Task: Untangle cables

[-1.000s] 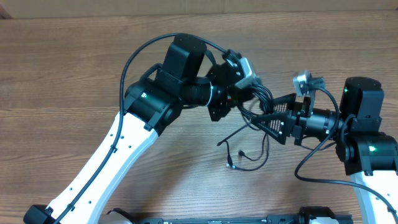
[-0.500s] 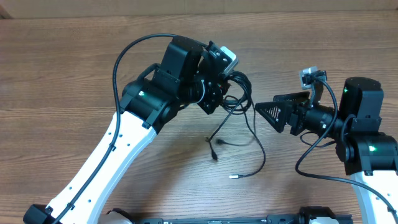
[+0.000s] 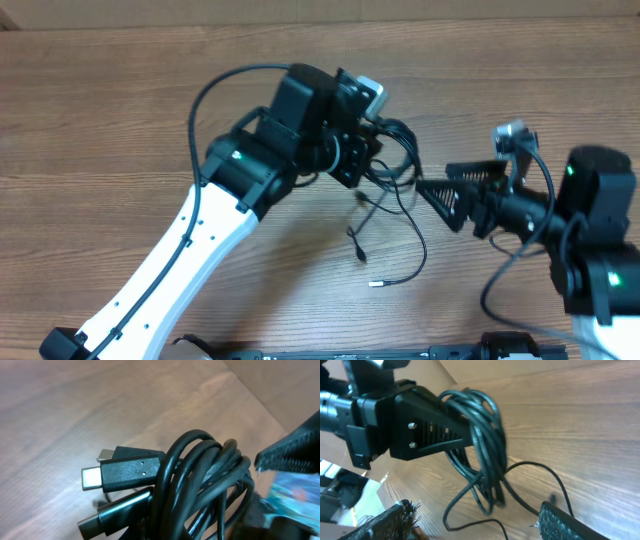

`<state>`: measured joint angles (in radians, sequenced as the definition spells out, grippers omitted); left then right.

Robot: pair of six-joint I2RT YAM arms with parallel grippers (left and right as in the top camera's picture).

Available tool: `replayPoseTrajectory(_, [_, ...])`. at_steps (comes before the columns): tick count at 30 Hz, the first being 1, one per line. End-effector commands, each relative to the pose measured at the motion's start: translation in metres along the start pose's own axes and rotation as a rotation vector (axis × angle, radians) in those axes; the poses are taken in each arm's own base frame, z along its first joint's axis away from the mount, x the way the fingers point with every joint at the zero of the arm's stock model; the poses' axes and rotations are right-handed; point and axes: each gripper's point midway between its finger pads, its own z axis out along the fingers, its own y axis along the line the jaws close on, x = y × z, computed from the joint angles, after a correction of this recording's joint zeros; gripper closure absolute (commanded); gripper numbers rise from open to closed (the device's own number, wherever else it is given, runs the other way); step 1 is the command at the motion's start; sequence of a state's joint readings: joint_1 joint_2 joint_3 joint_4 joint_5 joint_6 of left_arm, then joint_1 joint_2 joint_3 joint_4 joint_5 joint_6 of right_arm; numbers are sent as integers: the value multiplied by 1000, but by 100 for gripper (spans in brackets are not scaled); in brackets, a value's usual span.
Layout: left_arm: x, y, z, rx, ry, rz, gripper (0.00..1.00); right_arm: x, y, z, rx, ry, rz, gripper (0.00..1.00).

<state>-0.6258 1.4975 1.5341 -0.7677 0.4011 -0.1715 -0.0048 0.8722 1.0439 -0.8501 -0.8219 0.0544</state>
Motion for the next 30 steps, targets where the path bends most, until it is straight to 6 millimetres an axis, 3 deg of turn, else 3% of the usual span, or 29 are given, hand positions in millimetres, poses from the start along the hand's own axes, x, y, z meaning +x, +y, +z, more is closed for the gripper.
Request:
replayPoseTrajectory(1, [6, -36, 7, 97, 32, -50, 96, 9, -8, -16, 135, -17, -10, 23])
replayPoseTrajectory(6, [14, -52, 15, 60, 44, -28, 96, 24, -12, -28, 216, 0, -8, 32])
replayPoseTrajectory(12, [14, -48, 18, -14, 29, -55, 96, 19, -9, -30, 214, -23, -33, 43])
replayPoseTrajectory(20, [15, -53, 18, 15, 34, -84, 96, 16, -8, -30, 211, -34, -51, 70])
replayPoseTrajectory(30, [14, -59, 18, 45, 33, -102, 96, 19, -7, -30, 202, -16, -93, 63])
